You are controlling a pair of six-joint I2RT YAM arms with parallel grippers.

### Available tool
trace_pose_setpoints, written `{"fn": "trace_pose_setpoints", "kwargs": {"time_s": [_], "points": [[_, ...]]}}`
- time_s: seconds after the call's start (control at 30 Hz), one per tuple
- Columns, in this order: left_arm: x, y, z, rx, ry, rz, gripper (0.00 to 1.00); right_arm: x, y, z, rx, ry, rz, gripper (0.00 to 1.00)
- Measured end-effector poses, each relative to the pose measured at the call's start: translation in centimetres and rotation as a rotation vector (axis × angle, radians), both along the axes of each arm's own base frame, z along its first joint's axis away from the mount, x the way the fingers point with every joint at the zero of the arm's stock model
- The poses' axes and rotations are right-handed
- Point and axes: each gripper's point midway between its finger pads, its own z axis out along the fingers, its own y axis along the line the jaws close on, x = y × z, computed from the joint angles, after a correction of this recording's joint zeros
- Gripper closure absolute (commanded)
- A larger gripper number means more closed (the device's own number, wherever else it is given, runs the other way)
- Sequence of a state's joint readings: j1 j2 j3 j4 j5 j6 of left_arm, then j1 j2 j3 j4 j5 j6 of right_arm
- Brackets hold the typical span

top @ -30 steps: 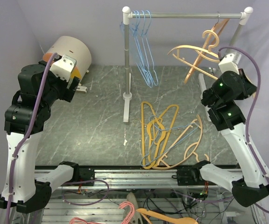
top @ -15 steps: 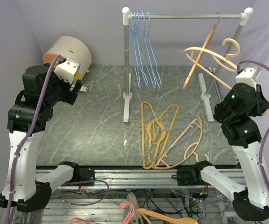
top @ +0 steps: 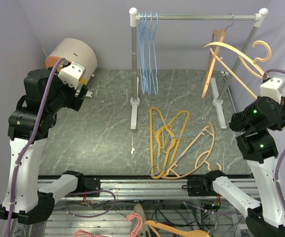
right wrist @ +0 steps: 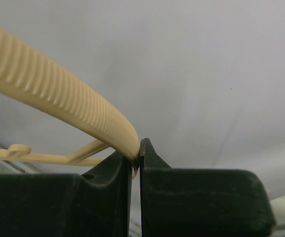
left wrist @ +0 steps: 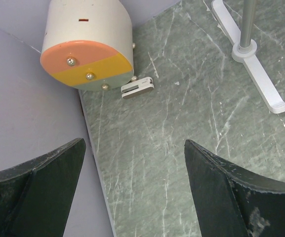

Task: Organize the hangers
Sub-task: Place the hanger at the clothesline.

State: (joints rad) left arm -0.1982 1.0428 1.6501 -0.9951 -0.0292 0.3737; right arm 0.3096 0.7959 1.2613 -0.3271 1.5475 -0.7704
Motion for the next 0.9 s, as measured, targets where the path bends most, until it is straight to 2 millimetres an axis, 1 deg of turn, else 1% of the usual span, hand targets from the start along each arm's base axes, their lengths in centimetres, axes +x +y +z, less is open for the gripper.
{"fn": "trace_pose_setpoints", "kwargs": {"time_s": [0.07,0.13,0.3,0.47,0.7,0.8,0.9], "points": [[0.0,0.0,0.0,-0.001,0.002,0.000,0.08,0.7,0.3,0.3,0.000,0.003,-0.003,1.00],[0.1,0.0,-0.1,0.000,0.005,0.000,0.08,2.0,1.0,0.6,-0.006,0.022,0.011,1.00],[0.6,-0.1,-0.6,0.003,0.022,0.000,0.08,6.6,3.5,1.9,-0.028,0.078,0.072,1.00],[1.1,-0.3,-1.0,0.004,0.039,0.001,0.09,11.1,5.9,2.9,-0.046,0.117,0.095,1.00],[1.8,-0.5,-1.6,0.003,0.062,-0.002,0.09,16.0,8.0,4.3,-0.036,0.093,0.094,1.00],[2.1,-0.6,-2.0,0.004,0.075,-0.005,0.09,17.9,8.9,4.1,-0.041,0.105,0.095,1.00],[2.4,-0.7,-2.2,0.006,0.084,-0.005,0.09,19.7,9.7,3.2,-0.051,0.130,0.095,1.00]]}}
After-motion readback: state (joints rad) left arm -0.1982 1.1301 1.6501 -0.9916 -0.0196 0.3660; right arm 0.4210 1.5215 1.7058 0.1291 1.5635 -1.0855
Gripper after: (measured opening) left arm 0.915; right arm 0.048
